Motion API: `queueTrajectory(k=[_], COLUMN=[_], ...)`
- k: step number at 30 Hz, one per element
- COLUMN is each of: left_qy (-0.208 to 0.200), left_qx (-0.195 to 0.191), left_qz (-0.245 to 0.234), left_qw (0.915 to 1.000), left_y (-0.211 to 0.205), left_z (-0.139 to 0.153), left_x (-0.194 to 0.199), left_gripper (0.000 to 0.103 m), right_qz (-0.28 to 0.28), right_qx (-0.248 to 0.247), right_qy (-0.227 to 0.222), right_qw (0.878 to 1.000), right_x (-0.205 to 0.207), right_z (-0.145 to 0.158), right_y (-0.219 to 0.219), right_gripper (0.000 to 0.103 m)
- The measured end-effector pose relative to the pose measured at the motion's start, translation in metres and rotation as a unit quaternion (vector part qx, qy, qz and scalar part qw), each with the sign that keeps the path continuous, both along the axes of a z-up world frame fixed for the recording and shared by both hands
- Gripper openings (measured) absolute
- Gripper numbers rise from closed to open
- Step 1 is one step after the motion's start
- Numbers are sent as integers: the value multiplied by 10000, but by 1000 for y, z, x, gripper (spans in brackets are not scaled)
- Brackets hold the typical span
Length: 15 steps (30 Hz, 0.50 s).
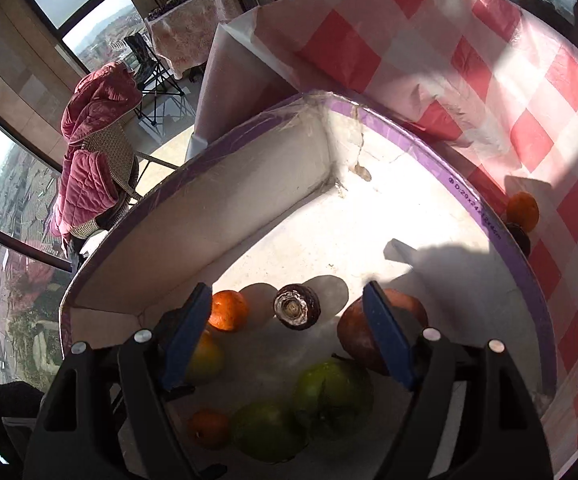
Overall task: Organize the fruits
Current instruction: 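Grasp the last dark date on the cloth with the right tool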
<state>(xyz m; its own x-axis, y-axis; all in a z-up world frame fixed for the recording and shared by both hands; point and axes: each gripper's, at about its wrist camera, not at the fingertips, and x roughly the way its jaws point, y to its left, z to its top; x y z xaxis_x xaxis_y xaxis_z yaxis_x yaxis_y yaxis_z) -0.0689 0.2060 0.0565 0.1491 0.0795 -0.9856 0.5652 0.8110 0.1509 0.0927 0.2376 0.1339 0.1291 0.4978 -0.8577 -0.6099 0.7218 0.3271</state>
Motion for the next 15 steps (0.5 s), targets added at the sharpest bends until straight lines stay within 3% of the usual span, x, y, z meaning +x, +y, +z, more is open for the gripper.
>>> queueTrajectory(k=[4, 6, 9, 11, 15], left_qy=[-169, -391, -627, -799, -1146], left_qx=[-187, -182, -322, -462, -859], left_qz=[531, 698, 852, 989, 1581], left_qw=[9983, 9966, 9939, 9908, 9770], left_y=[16, 19, 15, 13, 26], left_z=[19, 33, 59, 76, 99], left_x=[15, 15, 15, 19, 51], left_gripper=[87, 87, 87, 87, 87], right_qz=[-582, -906, -1366, -1870, -2891], right_qx=[924, 1270, 1745, 1876, 1535], right_qy=[-324, -484, -432, -381, -26], right_qw=[9935, 9866, 9742, 9635, 9449], right_x=[7, 5, 15, 23, 44], right_z=[46, 61, 71, 70, 36], right_y=[-53, -78, -136, -166, -224], right_gripper=[80, 87, 87, 87, 88])
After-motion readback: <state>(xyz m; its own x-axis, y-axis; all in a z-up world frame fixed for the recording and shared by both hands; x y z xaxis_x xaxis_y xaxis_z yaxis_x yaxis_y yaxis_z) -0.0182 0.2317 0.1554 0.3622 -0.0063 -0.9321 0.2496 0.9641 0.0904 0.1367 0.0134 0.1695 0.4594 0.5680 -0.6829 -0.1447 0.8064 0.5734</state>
